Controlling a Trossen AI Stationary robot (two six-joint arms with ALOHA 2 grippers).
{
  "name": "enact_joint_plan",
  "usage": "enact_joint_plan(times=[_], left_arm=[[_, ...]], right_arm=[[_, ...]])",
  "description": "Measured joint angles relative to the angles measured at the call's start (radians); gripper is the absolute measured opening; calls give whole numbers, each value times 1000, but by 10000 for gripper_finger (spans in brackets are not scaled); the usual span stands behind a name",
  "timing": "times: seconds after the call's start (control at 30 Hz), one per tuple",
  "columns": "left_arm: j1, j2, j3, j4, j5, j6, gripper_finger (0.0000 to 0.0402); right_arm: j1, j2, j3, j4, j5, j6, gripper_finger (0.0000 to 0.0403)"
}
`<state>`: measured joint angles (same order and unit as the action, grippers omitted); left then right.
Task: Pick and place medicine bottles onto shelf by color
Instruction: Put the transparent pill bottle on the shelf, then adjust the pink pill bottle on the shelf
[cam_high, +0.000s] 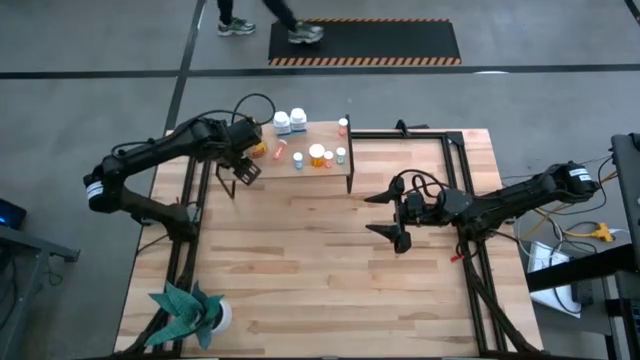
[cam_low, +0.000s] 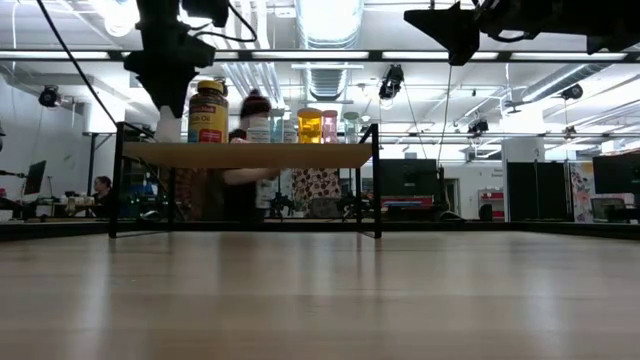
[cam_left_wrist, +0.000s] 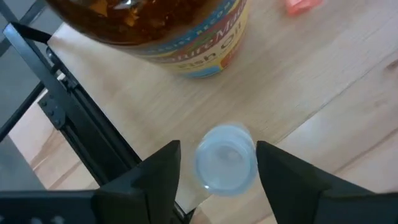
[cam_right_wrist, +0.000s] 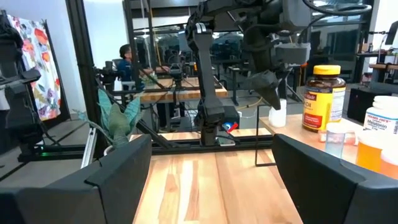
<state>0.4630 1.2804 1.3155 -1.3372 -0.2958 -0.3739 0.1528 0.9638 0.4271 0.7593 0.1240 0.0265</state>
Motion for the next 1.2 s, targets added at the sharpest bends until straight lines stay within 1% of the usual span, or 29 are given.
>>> enact_joint_plan(times=[0.13, 0.27, 0.4, 0.47, 0.53, 0.63, 0.8, 0.87, 1.0, 1.2], left_arm=[[9, 0, 3, 2, -1, 22, 197], [9, -6, 29, -15, -27, 52, 199], [9, -12, 64, -16, -27, 66, 200], [7, -13, 94, -14, -16, 53, 200], [-3, -13, 123, -2, 17, 17, 200], [-50, -12, 130, 97, 47, -17, 200], [-178, 26, 88, 334, 54, -11, 200], [-211, 58, 73, 390, 18, -11, 197], [-219, 131, 73, 386, -118, -19, 186], [-188, 204, 72, 386, -158, -32, 173]], right_arm=[[0, 0, 0, 0, 0, 0, 325], [0, 0, 0, 0, 0, 8, 325], [0, 0, 0, 0, 0, 16, 325], [0, 0, 0, 0, 0, 17, 325], [0, 0, 0, 0, 0, 16, 325], [0, 0, 0, -1, 0, 16, 325], [0, 0, 0, -15, 0, 8, 325], [0, 0, 0, -29, 0, 6, 325], [0, 0, -1, -31, 0, -1, 325], [0, -1, -1, -45, 0, -1, 325]])
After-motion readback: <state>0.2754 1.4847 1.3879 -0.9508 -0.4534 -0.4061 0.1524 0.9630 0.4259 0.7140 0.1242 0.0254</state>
